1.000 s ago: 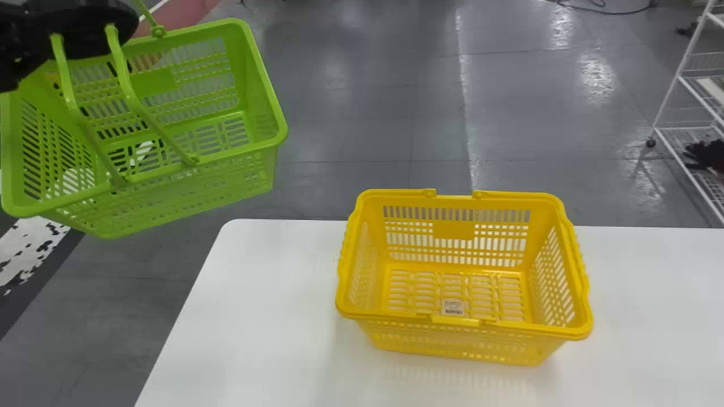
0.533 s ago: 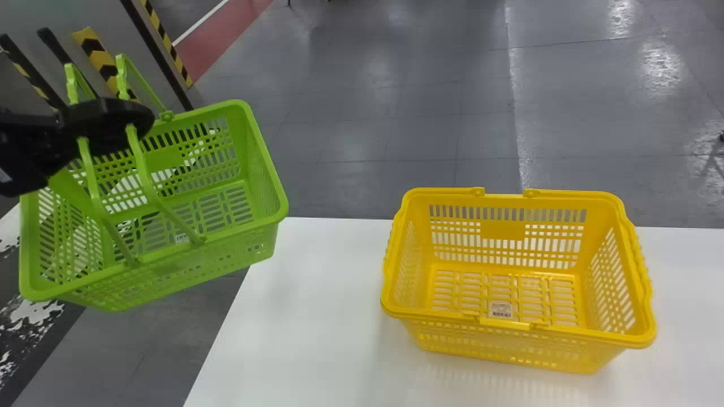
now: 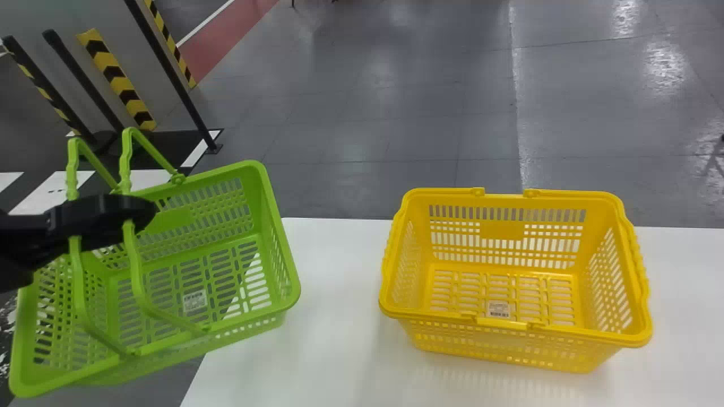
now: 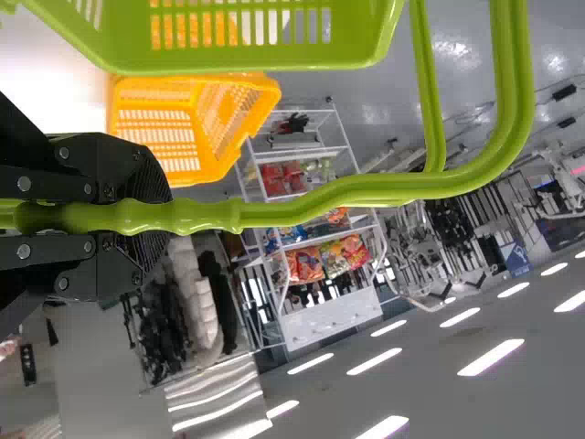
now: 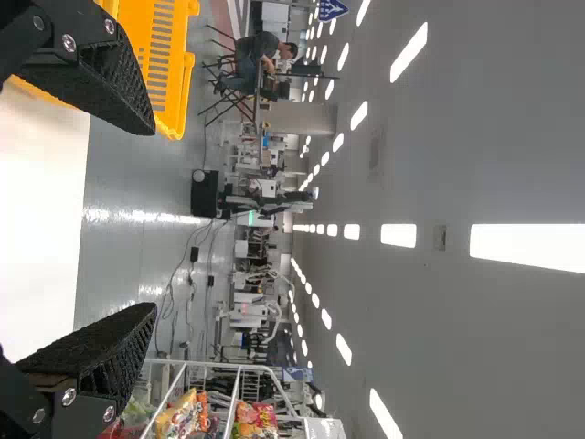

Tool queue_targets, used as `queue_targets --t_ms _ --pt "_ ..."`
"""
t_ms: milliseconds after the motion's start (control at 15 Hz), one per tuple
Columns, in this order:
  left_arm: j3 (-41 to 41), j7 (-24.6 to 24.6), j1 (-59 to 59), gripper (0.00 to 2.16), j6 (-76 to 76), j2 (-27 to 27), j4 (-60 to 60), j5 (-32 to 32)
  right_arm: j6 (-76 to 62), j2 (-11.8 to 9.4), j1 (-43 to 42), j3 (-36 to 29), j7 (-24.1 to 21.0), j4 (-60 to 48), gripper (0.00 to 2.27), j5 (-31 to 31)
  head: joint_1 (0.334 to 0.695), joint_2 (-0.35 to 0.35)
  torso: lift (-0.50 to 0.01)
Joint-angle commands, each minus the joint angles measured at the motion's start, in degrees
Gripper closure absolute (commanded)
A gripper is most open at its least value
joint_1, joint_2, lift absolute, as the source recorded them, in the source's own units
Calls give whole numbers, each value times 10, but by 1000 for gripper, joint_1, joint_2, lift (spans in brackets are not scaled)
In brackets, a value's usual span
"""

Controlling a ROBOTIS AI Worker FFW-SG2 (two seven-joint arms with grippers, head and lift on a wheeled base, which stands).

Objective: Grasp handle with right gripper to insert into left gripper then lift and swing left to center

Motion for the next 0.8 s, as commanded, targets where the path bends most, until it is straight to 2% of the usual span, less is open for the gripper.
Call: queue_targets --t_ms 0,333,733 --pt "45 2 79 2091 1 -41 -61 19 4 1 0 -9 1 0 140 -6 695 288 -93" --pt "73 22 181 2091 1 -134 -220 49 9 4 -4 -23 9 1 140 -14 695 202 -93" --pt "43 41 234 2091 1 -222 -372 66 9 3 -12 -25 15 3 140 -15 695 -36 -93"
